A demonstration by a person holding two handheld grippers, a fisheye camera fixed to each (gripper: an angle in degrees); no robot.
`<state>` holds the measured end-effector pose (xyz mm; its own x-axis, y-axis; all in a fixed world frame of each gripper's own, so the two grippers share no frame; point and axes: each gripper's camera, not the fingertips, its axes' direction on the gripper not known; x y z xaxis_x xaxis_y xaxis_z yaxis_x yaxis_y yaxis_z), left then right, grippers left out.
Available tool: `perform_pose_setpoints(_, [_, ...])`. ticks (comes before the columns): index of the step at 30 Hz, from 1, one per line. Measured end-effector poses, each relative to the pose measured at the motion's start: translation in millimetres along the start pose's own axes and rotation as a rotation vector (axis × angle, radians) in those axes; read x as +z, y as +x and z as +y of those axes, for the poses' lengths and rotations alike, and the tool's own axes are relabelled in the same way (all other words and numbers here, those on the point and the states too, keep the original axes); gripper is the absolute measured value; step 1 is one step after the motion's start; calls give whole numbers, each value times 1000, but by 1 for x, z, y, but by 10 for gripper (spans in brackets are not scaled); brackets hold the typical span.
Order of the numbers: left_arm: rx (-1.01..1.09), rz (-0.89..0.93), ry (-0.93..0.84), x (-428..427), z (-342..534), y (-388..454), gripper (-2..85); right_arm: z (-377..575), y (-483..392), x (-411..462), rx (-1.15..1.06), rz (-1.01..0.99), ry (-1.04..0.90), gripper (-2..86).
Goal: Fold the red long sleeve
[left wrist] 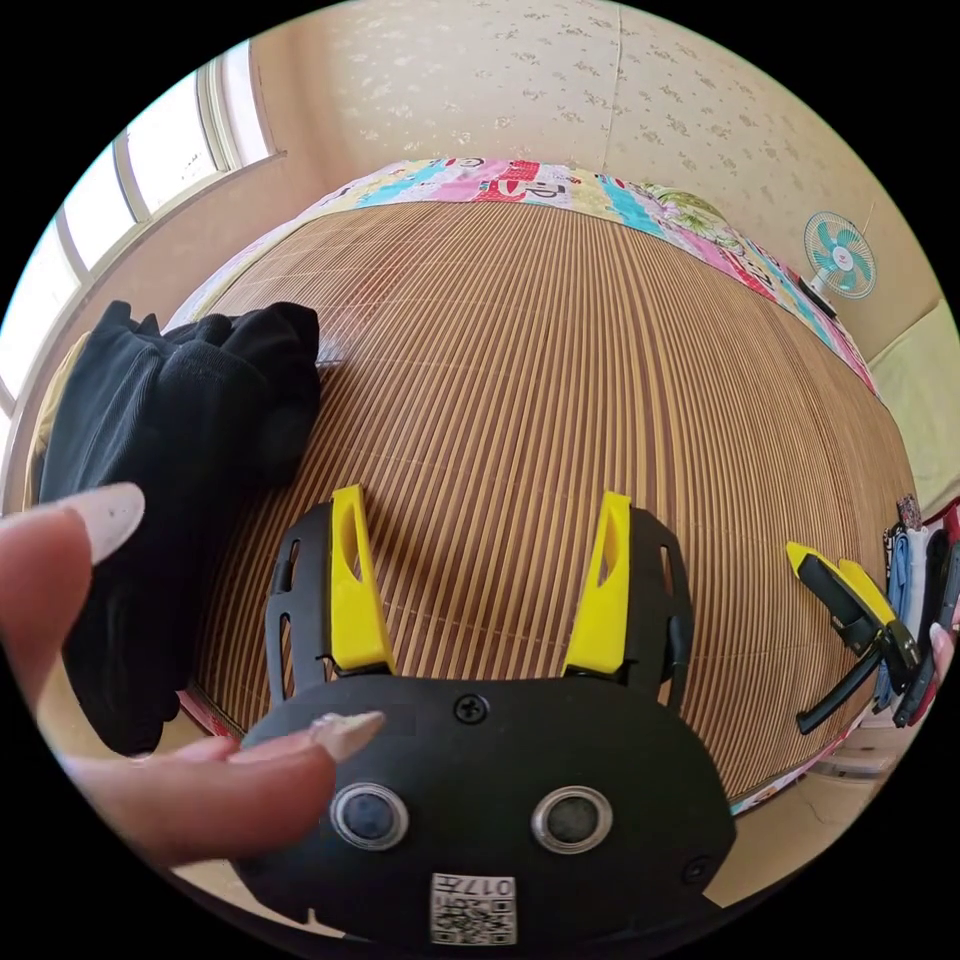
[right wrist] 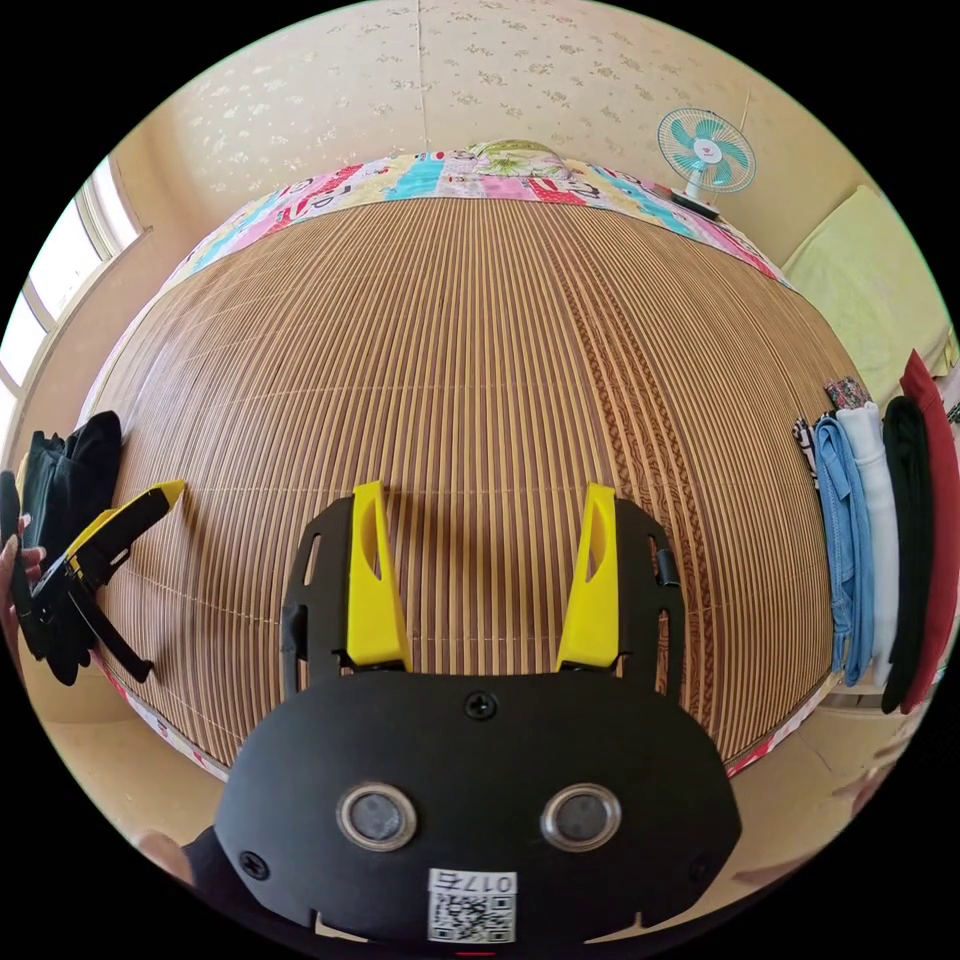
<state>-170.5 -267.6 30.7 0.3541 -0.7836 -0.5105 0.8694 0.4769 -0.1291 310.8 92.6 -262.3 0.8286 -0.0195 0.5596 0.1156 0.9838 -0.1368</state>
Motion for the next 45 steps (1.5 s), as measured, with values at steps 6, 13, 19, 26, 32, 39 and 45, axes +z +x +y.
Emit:
perform_pose_setpoints(6, [0,-1,0,-3,-8,-4,298,-8,7,-12,0,0,1,254])
perform_pose_setpoints(13, [-1,-1,1,-6,-16,-7,298,-15,9,-23,-6,14,4,255])
perform_pose_setpoints(19, [-2,-1,0,-9,-22,-8,297,-20,13,-30,-6,9,7,255])
perform_pose_setpoints(26, [-2,-2,0,-11,-28,-8,297,-26,13,-33,-11,18,3,257])
perform_pose_setpoints(32, [-3,-2,0,-13,-32,-5,298,-31,15,-35,-8,15,3,256])
perform_pose_setpoints(39, [-3,-2,1,-16,-36,-1,297,-35,17,-34,-1,4,9,254])
perform_pose_setpoints(45, [-4,-2,2,-17,-38,5,298,-37,18,-28,2,0,11,254])
